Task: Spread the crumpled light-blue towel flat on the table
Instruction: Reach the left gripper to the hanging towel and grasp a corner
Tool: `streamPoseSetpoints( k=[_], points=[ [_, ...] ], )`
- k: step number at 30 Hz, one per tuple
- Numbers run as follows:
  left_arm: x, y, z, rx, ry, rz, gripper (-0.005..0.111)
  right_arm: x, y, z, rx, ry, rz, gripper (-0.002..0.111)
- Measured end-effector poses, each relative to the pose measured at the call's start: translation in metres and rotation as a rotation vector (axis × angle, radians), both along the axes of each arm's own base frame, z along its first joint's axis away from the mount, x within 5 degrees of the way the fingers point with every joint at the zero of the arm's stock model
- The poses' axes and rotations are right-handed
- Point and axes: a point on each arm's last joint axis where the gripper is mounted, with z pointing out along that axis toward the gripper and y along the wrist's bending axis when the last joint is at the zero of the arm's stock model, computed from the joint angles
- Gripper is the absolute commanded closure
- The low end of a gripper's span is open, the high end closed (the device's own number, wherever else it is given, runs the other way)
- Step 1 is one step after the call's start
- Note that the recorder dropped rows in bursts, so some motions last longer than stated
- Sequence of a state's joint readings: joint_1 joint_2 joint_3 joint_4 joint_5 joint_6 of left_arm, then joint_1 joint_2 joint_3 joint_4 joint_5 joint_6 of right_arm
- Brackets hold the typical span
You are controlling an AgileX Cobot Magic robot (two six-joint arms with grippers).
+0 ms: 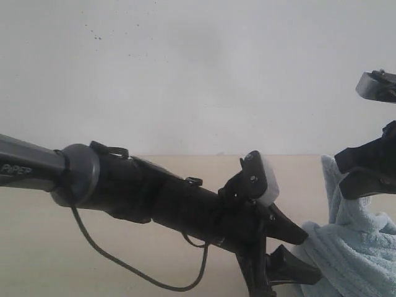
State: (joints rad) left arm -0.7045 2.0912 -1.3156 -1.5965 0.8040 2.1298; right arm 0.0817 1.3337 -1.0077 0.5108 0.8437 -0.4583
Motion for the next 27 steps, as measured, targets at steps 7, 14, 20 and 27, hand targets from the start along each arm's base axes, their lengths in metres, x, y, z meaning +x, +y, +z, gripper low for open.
streamPoseSetpoints(
  k=[7, 14, 20, 27],
  points=[
    [0.013, -0.027, -0.008, 0.065, -0.114, 0.081, 0.047, 0.000, 0.000, 0.000, -0.006, -0.001, 0.002, 0.109],
    [0.007, -0.048, -0.013, 0.051, -0.084, 0.115, 0.047, 0.000, 0.000, 0.000, -0.006, 0.001, 0.002, 0.109],
    [0.012, -0.049, -0.016, 0.019, 0.208, 0.312, 0.047, 0.000, 0.000, 0.000, -0.006, -0.002, 0.001, 0.109],
    [0.015, -0.052, -0.037, 0.050, 0.241, 0.334, 0.103, 0.000, -0.001, 0.000, -0.008, -0.002, 0.001, 0.109]
  ],
)
